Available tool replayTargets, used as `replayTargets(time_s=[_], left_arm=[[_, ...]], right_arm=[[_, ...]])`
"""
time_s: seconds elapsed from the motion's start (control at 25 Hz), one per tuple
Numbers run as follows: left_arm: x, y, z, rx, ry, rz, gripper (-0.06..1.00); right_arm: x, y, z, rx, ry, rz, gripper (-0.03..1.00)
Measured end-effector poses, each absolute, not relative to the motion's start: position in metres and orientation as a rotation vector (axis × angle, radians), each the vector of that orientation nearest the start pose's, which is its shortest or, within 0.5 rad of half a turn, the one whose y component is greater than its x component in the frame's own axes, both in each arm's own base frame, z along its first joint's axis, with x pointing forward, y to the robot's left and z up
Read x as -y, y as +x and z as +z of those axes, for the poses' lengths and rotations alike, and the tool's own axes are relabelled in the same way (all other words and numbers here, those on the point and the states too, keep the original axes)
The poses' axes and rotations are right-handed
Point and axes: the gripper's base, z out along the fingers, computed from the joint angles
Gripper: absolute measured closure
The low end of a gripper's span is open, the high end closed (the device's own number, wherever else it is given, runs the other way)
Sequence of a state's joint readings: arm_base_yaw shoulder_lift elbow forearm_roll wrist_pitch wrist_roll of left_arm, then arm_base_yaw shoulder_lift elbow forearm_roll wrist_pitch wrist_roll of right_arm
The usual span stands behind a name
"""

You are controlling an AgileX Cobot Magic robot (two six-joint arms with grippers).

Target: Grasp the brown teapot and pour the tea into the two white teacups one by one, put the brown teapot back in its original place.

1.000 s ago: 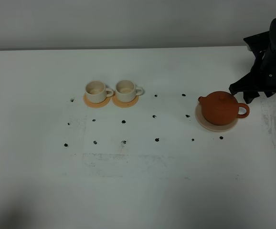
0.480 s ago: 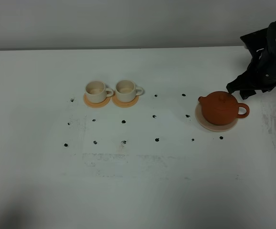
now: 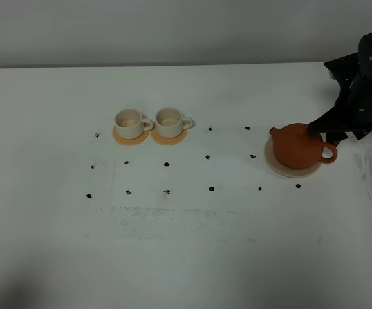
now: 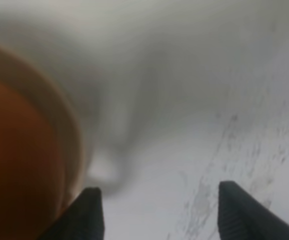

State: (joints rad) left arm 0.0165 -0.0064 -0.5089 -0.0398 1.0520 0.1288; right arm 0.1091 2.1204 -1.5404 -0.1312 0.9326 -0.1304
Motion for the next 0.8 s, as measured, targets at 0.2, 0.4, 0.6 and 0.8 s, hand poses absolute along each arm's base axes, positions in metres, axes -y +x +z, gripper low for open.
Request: replayTargets(time_s=[0.2,0.4,0.6,0.8], left_arm=[[0.003,-0.007,0.28,-2.017,0.115,0.045,0.73],[0.003,-0.007,0.28,-2.017,0.115,0.045,0.73],[0.003,-0.007,0.28,-2.017,0.115,0.045,0.73],[0.003,-0.007,0.28,-2.017,0.115,0.045,0.73]], right_arm=[[-0.038,0.421,0.157,-2.978,-0.438,-0.136,0.48],[-0.037,0.42,0.168,-2.951,-0.436,-0.141,0.48],[-0.033,0.422,0.202,-2.809,-0.465,-0.224,0.48],[-0.033,0.412,0.232,-2.576,-0.514,-0.243,0.48]])
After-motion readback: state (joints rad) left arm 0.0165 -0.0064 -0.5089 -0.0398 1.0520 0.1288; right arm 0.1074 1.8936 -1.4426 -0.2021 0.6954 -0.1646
